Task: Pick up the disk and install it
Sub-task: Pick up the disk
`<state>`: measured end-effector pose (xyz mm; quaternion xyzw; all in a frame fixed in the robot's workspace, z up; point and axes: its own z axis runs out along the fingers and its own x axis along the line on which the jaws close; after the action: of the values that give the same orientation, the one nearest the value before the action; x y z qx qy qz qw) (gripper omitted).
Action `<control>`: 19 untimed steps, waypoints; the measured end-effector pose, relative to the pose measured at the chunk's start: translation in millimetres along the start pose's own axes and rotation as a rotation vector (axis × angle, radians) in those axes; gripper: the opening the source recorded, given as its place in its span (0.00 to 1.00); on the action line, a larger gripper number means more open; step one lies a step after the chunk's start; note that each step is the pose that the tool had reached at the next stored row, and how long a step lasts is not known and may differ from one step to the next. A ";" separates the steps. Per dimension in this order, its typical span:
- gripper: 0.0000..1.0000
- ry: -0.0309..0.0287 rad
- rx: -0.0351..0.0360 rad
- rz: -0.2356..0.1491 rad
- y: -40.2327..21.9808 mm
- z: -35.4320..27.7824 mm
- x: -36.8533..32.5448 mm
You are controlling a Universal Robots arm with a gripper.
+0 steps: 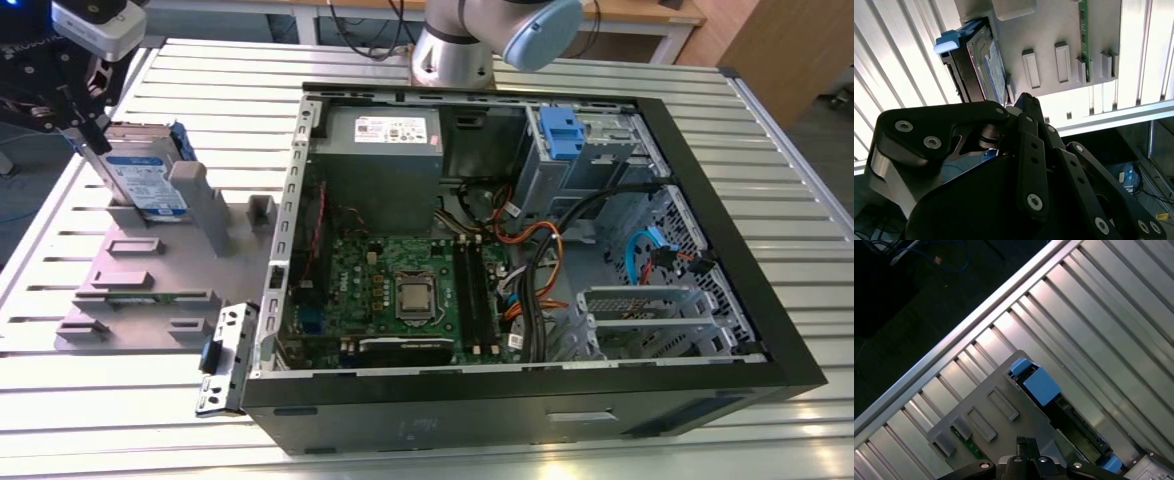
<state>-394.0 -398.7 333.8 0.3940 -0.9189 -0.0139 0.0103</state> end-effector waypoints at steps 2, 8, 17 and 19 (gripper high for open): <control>0.11 0.0001 0.0000 -0.004 0.0 0.0 0.0; 0.11 0.0005 0.0002 -0.016 0.0 0.0 0.0; 0.11 0.0012 0.0003 -0.034 0.0 0.0 0.0; 0.11 0.0012 0.0003 -0.038 0.0 0.0 0.0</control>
<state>-394.0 -398.7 333.8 0.4113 -0.9113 -0.0137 0.0106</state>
